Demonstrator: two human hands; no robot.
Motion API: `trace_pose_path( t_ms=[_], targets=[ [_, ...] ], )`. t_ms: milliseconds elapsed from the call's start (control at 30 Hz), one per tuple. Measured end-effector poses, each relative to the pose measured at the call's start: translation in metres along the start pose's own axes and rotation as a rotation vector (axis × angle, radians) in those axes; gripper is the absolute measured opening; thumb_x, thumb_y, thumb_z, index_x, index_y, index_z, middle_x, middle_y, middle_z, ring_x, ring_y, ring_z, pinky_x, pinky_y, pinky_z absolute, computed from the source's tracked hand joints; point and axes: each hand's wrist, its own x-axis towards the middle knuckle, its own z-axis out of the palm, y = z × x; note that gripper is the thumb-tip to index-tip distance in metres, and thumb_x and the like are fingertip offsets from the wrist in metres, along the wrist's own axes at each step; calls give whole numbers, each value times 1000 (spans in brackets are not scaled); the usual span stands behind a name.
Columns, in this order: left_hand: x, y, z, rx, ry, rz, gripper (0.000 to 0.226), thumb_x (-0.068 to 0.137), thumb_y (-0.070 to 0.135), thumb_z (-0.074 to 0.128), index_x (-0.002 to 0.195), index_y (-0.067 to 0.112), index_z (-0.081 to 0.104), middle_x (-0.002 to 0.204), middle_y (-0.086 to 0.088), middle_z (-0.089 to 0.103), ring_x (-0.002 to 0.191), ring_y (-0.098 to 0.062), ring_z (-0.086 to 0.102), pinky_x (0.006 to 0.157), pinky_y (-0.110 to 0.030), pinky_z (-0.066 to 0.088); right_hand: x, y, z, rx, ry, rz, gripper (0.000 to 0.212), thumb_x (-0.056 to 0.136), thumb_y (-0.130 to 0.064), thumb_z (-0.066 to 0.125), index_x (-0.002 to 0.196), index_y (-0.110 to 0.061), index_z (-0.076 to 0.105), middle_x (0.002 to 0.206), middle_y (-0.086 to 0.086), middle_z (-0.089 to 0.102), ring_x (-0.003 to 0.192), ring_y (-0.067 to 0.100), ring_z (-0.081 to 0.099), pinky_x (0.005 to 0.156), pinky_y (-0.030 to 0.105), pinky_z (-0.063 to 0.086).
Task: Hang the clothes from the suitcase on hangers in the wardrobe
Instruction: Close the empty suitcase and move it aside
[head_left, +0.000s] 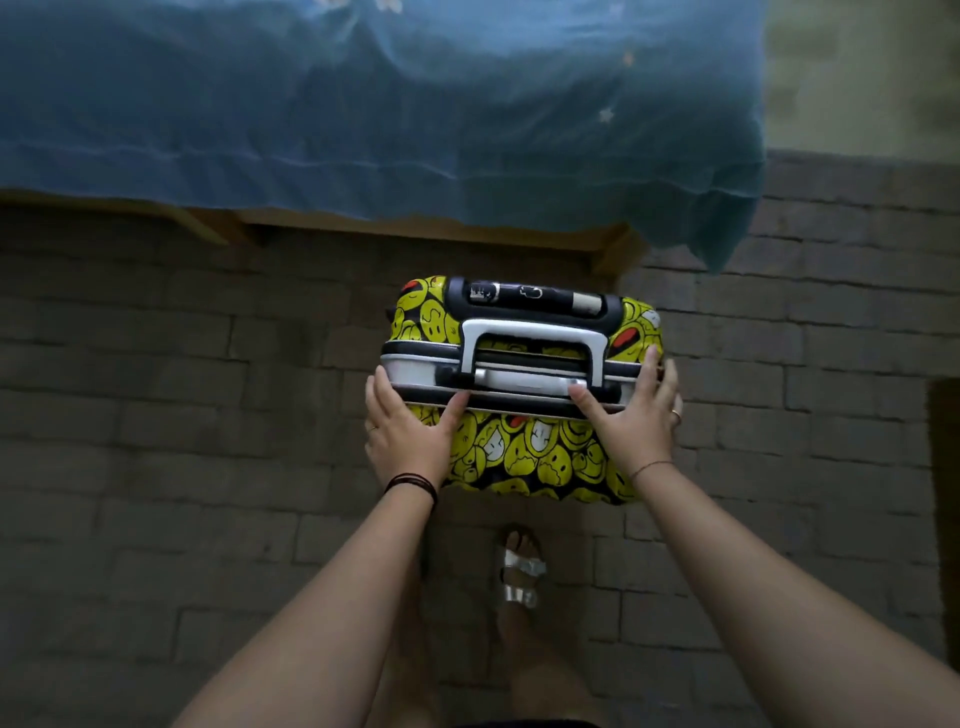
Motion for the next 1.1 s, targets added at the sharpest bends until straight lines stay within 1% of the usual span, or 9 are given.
trace_pose_path(
  t_ms=[133, 300, 433, 567, 667, 733, 900, 1000, 1100],
  targets=[
    [9, -42, -28, -93, 80, -133, 110, 66, 78, 47, 149, 15, 12, 156, -9, 18, 137, -34, 31, 105, -49, 33, -4, -51, 30, -118, -41, -138, 113, 62, -85, 40, 149, -30, -6, 158, 4, -4, 143, 36, 4, 112, 58, 22],
    [23, -106, -70, -149, 197, -252, 106, 72, 72, 53, 149, 11, 13, 155, -12, 20, 135, -34, 32, 104, -47, 34, -26, -119, 82, -233, -79, -326, 113, 65, -82, 50, 150, -30, -3, 158, 5, -4, 144, 34, 3, 114, 56, 19],
    [39, -166, -103, -200, 286, -334, 110, 67, 79, 44, 148, 11, 15, 152, -14, 25, 134, -36, 35, 102, -49, 36, -54, -175, 132, -294, -87, -476, 109, 66, -84, 43, 150, -29, 0, 158, 5, -1, 144, 33, 3, 114, 54, 16],
    [54, -226, -140, -188, 387, -419, 98, 75, 71, 45, 148, 11, 18, 152, -15, 27, 127, -38, 43, 91, -47, 43, -83, -226, 184, -381, -86, -639, 100, 71, -83, 31, 150, -29, 1, 159, 7, 0, 144, 34, 4, 115, 54, 16],
    [64, -275, -167, -136, 459, -476, 93, 78, 74, 32, 147, 12, 20, 150, -14, 31, 117, -39, 52, 78, -45, 48, -110, -265, 224, -417, -100, -747, 98, 73, -82, 27, 150, -28, 3, 158, 10, 2, 144, 35, 4, 116, 53, 14],
    [71, -310, -184, -139, 485, -528, 93, 78, 77, 27, 146, 14, 20, 149, -14, 33, 114, -40, 54, 74, -45, 49, -129, -292, 249, -437, -124, -818, 96, 74, -81, 27, 150, -27, 4, 158, 11, 3, 144, 35, 3, 117, 52, 13],
    [91, -388, -238, -154, 551, -652, 93, 77, 77, 26, 147, 16, 20, 150, -12, 33, 119, -38, 51, 79, -48, 50, -172, -364, 316, -474, -196, -960, 95, 75, -81, 28, 150, -29, 6, 158, 10, 4, 145, 33, 3, 117, 51, 14],
    [98, -436, -270, -207, 560, -710, 93, 77, 76, 28, 147, 15, 19, 150, -12, 32, 124, -37, 48, 82, -49, 50, -203, -405, 356, -487, -245, -1017, 94, 76, -79, 35, 150, -29, 6, 159, 10, 4, 145, 33, 2, 118, 49, 13],
    [102, -487, -302, -306, 502, -758, 97, 75, 77, 35, 149, 18, 12, 154, -11, 24, 132, -35, 39, 93, -52, 45, -234, -444, 396, -504, -284, -1079, 94, 75, -79, 36, 150, -30, 6, 159, 10, 3, 145, 32, 1, 118, 48, 12]
  ],
)
